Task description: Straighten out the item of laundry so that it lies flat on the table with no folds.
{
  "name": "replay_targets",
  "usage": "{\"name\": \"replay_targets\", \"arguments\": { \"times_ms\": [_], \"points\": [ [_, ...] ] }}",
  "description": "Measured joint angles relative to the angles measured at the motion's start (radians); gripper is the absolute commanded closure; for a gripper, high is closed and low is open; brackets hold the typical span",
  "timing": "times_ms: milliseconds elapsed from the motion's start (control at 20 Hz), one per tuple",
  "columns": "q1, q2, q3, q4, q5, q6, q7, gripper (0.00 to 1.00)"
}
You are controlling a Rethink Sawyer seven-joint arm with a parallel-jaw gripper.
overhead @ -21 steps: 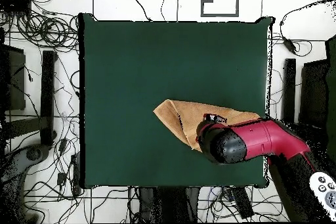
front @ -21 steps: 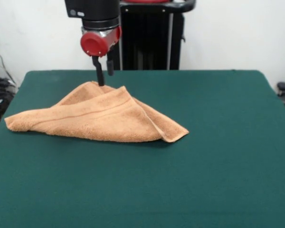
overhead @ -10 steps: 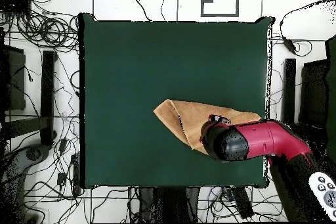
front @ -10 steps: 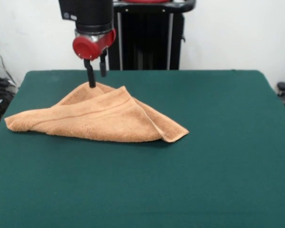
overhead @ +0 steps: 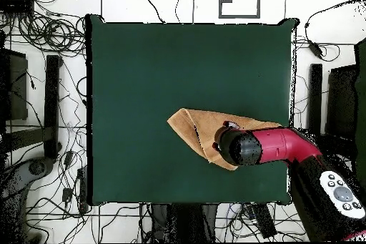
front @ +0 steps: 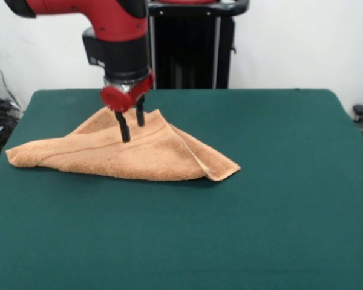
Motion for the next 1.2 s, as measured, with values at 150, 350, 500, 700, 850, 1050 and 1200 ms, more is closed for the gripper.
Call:
{"name": "replay_targets", "arguments": {
  "times_ms": [150,350,500,700,850,1050,1200],
  "points": [
    [0.04,0.025,-0.053,-0.025,0.05,-0.033,0.048,0.0],
    [0.078,0.031,-0.108,-0.047,0.128,-0.038,0.13,0.0],
    [0.083,0.031,-0.129,-0.053,0.15,-0.038,0.158,0.0],
    [0.08,0.03,-0.158,-0.056,0.174,-0.038,0.172,0.0],
    [0.079,0.031,-0.188,-0.056,0.199,-0.049,0.172,0.0],
    [0.082,0.033,-0.221,-0.056,0.226,-0.097,0.182,0.0],
    [0.109,0.037,-0.276,-0.056,0.259,-0.184,0.219,0.0]
  ]
}}
